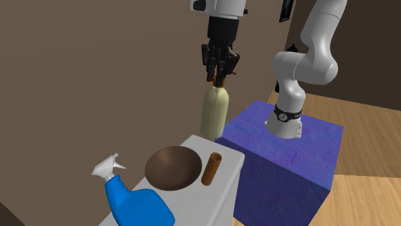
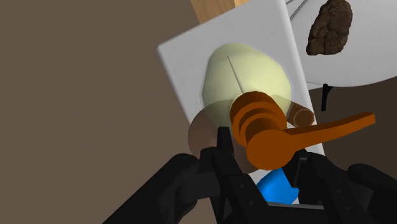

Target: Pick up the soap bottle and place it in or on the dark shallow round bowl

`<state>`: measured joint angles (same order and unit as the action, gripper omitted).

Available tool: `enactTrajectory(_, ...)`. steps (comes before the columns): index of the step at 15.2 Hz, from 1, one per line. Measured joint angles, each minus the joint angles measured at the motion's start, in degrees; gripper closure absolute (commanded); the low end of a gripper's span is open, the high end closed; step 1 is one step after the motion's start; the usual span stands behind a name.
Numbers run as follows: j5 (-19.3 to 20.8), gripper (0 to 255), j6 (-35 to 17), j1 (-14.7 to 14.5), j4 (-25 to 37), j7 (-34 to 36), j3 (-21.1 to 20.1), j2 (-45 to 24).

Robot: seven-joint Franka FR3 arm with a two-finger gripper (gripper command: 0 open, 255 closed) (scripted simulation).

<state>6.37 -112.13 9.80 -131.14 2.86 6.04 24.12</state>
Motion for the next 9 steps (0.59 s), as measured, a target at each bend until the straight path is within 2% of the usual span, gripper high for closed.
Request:
enactTrajectory(4, -0.2, 255, 2.3, -0.1, 3.3, -0.3, 0.0, -0.9)
enactTrajectory(9, -1.3, 255, 6.1, -0.5, 16.5, -1.0, 0.3, -10.4)
